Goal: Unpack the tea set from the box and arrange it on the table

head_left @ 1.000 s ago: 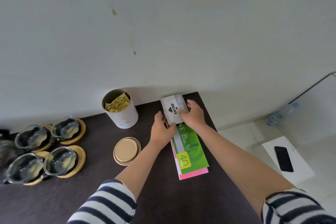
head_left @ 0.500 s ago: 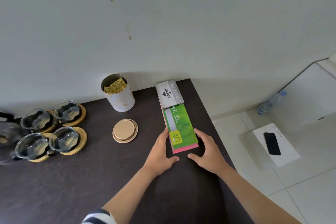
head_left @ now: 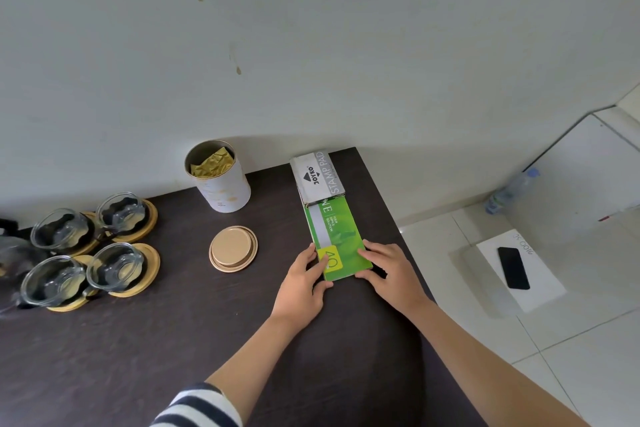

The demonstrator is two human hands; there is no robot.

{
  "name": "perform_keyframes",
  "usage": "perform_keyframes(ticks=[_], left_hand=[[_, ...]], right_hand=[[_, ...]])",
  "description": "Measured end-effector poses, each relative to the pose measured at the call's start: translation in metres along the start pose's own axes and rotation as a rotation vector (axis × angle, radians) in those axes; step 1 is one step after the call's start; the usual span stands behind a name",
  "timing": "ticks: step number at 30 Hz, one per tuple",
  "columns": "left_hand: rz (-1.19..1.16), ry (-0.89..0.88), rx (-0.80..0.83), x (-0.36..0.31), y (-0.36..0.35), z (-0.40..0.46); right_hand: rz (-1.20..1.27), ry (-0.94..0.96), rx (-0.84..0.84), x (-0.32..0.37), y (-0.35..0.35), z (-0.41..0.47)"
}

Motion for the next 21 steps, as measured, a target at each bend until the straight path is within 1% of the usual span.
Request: perform_keyframes(ticks=[4,10,16,18,21], left_hand=[[0.019,-0.031,-0.014,0.005,-0.003,-0.001],[0.001,0.004,0.054,0.009,0.005,0.008],[-0.012,0.089,0.164,0.003,0.013,0.012],[0.006,0.101,0.236,-0.001,0.015,0.01],[0.02,0.138,0.327,-0.007,0.025,0.004]], right_hand=[[-0.007,0.032,0.007,-0.001,0.0,0.0],[-0.008,0.01,0.023,0.0,-0.001,0.0],[-0.047,-0.042,0.046,0.009,-0.003,-0.004],[-0.071,-0.059,0.084,0.015,-0.004,-0.007],[-0.169,-0.155,0.139,0.031,-0.001,-0.008]])
Point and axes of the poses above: each hand's wrist, its own z-axis towards the middle knuckle, its own y-axis out of the back of the hand, x = y × z, the point moved 3 cm from there along z, towards the middle knuckle, and after that the axes turned 9 degrees about -y, right-handed, at the moved point
